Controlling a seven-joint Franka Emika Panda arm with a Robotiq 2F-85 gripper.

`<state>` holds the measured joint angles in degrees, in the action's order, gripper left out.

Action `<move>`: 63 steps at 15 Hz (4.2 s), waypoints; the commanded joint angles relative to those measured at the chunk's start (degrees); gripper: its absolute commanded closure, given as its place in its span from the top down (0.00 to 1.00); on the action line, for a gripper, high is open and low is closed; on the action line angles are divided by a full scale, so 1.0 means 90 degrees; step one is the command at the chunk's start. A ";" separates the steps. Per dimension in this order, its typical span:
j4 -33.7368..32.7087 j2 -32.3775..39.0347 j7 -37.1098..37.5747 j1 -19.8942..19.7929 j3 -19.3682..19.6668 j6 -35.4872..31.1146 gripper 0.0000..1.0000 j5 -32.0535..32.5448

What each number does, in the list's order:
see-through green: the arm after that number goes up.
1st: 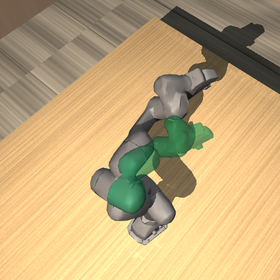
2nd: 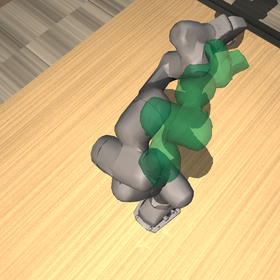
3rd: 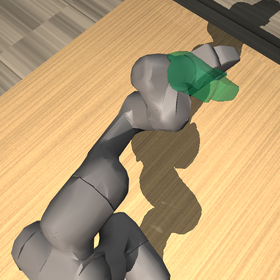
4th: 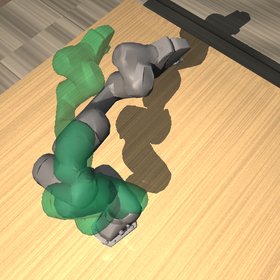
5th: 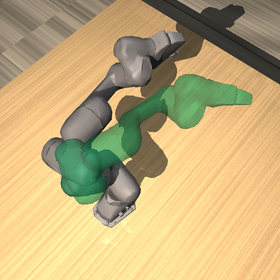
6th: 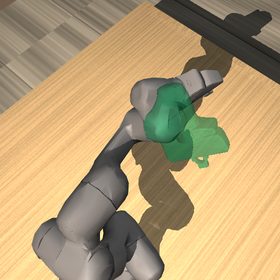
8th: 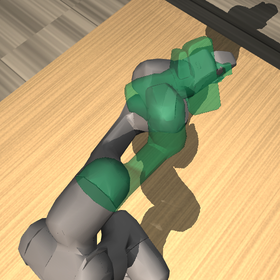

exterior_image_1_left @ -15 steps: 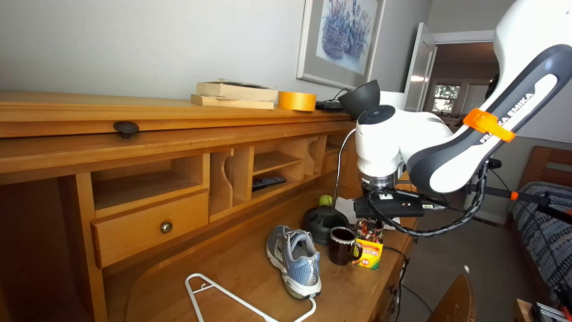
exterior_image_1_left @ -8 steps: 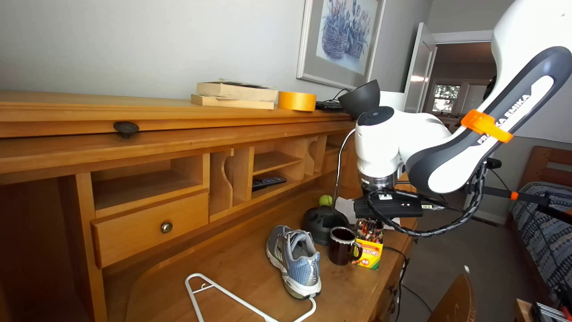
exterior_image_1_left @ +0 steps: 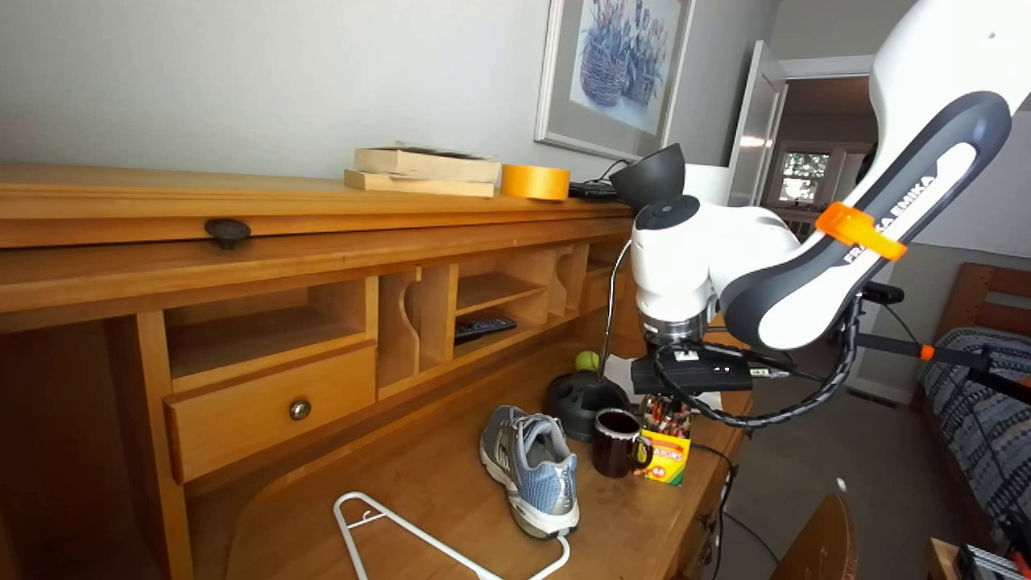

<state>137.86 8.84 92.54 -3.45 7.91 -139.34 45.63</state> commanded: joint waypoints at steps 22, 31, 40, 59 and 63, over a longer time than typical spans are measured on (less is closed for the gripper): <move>0.0116 -0.0185 -0.0161 0.0100 -0.0077 0.0081 0.00 -0.0116; 0.0422 -0.0419 -0.0062 0.0072 -0.0090 0.0057 0.00 -0.0055; 0.0402 -0.0351 0.0152 0.0049 -0.0076 -0.0129 0.00 0.0158; 0.0216 0.0113 0.0497 -0.0006 0.0092 -0.0724 0.00 0.0578; 0.0184 0.0232 0.0474 -0.0003 0.0130 -0.0787 0.00 0.0551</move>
<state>139.85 9.52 95.64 -3.15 8.68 -144.63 49.68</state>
